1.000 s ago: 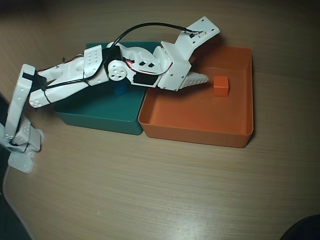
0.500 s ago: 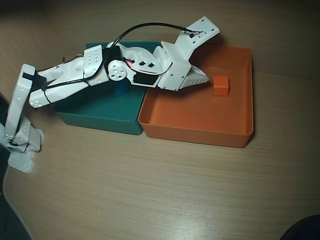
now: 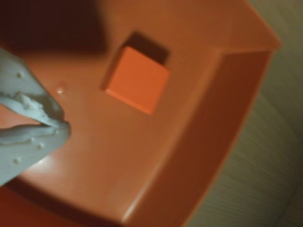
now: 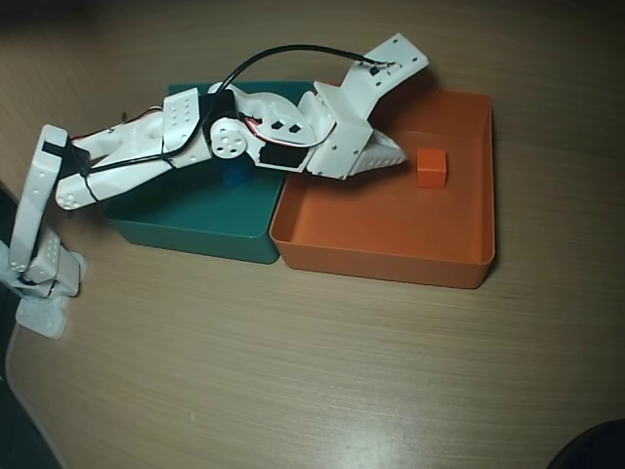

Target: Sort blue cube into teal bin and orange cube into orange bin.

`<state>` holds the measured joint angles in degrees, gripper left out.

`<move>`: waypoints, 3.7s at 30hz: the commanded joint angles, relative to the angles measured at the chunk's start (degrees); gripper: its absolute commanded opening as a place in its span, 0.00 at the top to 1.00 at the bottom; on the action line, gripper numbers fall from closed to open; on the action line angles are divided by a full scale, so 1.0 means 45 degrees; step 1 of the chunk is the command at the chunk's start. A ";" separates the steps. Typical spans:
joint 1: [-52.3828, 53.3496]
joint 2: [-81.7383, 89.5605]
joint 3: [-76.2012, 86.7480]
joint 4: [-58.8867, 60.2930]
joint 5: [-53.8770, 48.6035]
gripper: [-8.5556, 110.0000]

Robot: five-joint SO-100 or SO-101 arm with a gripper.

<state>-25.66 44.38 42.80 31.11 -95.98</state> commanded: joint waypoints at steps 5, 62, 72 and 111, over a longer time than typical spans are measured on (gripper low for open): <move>0.0020 0.6582 0.4961 -0.0039 0.0156 0.98; 0.1660 3.0566 2.8281 -0.0020 -0.1660 0.98; 0.4199 3.2852 3.0879 -0.0020 -0.1602 0.98; 0.5996 3.2852 3.0898 1.0078 -0.0020 0.98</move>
<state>1.58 191.95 178.07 75.41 -96.15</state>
